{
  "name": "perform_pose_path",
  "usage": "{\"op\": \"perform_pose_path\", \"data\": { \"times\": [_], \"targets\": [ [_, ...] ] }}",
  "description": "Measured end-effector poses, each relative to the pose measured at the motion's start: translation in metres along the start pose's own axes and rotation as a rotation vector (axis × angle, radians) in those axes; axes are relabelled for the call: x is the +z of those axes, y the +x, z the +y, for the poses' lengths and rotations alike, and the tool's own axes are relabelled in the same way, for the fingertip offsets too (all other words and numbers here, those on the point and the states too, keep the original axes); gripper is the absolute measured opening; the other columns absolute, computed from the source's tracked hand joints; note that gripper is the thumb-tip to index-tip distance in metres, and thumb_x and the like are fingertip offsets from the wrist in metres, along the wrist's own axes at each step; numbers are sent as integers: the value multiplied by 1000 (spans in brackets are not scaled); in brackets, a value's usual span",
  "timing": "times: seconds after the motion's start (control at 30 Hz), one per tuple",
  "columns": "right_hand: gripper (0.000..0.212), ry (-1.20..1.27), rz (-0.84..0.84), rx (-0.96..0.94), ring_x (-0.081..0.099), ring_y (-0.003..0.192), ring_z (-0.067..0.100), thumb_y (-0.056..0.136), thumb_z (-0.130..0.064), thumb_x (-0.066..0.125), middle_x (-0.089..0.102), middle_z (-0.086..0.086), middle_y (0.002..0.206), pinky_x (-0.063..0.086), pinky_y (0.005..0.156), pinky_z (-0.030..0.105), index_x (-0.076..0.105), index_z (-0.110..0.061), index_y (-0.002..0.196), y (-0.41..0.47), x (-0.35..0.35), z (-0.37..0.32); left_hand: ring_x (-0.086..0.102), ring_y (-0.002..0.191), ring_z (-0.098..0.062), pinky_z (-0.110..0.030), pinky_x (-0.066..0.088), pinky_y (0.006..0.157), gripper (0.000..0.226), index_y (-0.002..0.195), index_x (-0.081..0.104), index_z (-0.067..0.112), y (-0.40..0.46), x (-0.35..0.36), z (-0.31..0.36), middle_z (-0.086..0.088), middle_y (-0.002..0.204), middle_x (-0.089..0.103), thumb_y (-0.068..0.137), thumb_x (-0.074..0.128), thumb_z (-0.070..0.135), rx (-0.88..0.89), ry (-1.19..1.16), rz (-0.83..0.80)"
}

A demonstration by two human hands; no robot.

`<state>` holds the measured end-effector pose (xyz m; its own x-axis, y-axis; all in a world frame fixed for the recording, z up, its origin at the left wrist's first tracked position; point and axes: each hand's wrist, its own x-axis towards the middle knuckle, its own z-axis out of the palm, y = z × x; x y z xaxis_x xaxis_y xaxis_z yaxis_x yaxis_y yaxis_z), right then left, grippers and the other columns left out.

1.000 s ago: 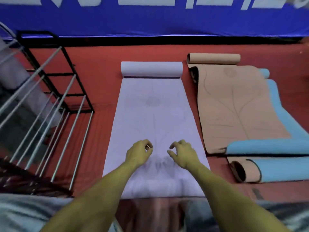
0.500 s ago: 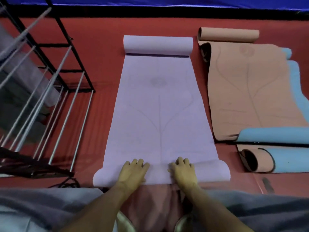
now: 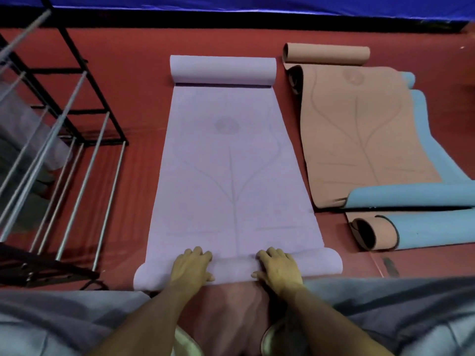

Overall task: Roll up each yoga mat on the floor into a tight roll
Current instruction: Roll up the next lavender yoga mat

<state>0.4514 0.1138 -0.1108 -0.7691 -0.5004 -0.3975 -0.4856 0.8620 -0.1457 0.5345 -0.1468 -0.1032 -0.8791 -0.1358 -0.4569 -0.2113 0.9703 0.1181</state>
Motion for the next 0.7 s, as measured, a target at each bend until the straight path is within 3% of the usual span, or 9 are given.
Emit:
{"op": "perform_pose_path", "data": {
  "times": [0.13, 0.3, 0.43, 0.6, 0.7],
  "targets": [
    [56, -15, -73, -7, 50, 123, 25, 90, -66, 59, 56, -2, 129, 39, 98, 44, 51, -32, 134, 15, -12, 1, 53, 116, -24, -38, 46, 91, 50, 132, 58, 27, 11, -1, -1, 3, 128, 54, 90, 72, 49, 37, 37, -25],
    [61, 84, -207, -73, 49, 128, 27, 93, -61, 59, 52, 1, 139, 41, 105, 41, 48, -35, 147, 22, -12, 23, 62, 120, -21, -32, 44, 94, 47, 130, 62, 34, 23, -10, 2, 6, 130, 65, 87, 76, 47, -7, 4, -61],
    [74, 8, -150, -91, 48, 129, 25, 81, -72, 33, 51, -6, 143, 33, 115, 42, 45, -45, 149, 14, -4, 33, 64, 115, -19, -32, 41, 84, 40, 125, 65, 33, 18, -1, 1, 8, 123, 70, 88, 74, 42, -26, 2, -27],
    [45, 45, -3, 32, 56, 120, 20, 96, -59, 50, 62, -11, 123, 28, 119, 42, 51, -41, 137, 7, 14, 22, 51, 125, -17, -34, 43, 97, 55, 143, 54, 43, 8, 6, -9, 14, 137, 56, 91, 63, 58, 28, -65, -18],
    [38, -7, 79, 31, 63, 107, 22, 90, -58, 59, 69, -11, 106, 38, 114, 49, 62, -39, 123, 8, 31, 24, 50, 124, -17, -32, 45, 97, 63, 147, 50, 46, -7, 24, -15, 15, 137, 55, 88, 64, 65, 87, -50, -18]
  ]
}}
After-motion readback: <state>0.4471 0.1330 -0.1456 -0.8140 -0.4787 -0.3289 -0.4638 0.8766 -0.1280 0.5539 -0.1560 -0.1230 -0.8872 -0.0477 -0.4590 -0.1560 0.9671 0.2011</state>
